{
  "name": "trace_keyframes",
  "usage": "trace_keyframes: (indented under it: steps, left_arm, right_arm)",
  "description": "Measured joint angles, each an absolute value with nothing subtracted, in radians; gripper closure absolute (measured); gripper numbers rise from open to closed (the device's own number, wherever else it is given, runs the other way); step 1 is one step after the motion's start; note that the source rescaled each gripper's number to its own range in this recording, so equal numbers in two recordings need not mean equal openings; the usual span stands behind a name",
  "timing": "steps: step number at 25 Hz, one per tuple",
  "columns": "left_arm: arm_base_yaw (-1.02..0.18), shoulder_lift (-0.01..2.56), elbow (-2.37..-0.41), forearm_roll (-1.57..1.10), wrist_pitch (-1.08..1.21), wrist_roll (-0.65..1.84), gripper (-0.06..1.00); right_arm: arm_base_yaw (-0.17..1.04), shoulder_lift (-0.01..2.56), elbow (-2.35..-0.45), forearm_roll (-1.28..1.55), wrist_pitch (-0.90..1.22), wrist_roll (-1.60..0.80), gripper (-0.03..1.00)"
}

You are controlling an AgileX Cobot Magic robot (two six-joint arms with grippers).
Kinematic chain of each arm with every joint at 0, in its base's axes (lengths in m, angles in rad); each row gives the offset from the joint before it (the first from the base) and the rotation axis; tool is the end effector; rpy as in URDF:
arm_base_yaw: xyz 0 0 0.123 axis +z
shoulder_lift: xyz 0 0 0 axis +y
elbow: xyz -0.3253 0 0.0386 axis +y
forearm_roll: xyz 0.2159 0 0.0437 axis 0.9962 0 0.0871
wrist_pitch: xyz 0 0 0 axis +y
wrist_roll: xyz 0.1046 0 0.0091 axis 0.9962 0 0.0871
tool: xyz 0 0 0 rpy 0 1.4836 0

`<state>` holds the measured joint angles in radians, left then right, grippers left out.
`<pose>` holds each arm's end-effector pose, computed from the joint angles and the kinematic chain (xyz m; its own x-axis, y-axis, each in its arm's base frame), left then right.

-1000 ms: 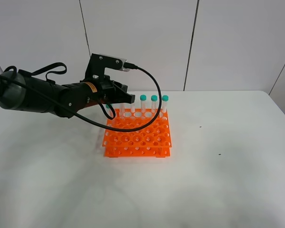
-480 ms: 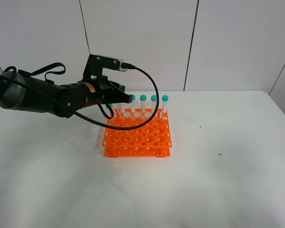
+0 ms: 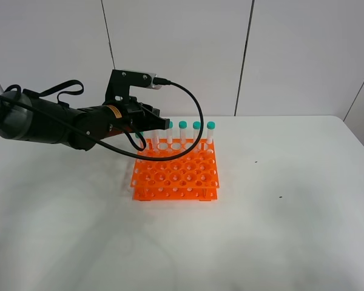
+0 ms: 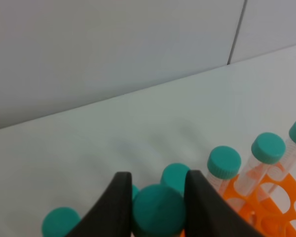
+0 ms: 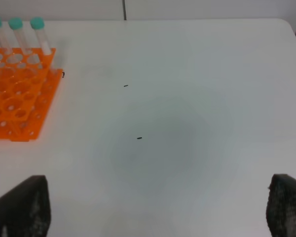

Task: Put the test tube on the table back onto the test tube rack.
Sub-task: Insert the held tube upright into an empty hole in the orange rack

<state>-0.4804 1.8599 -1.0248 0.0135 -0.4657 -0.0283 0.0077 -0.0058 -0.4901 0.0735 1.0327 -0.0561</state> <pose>0.3614 -0.1890 0.2638 -0.2545 0.1143 -0.9603 0.4632 0.8861 -0.0173 -0.0621 0.0061 0.2554 -0.4323 -0.0217 -0.9015 -0.0725 0.9973 0.0108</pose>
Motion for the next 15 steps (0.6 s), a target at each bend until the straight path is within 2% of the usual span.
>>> trace_keyframes:
  steps: [15]
  left_arm:
    - [-0.48,1.86,-1.004,0.039,-0.463,-0.031,0.94]
  right_arm:
    - [0.008,-0.006,-0.49,0.074,1.033,-0.056,-0.03]
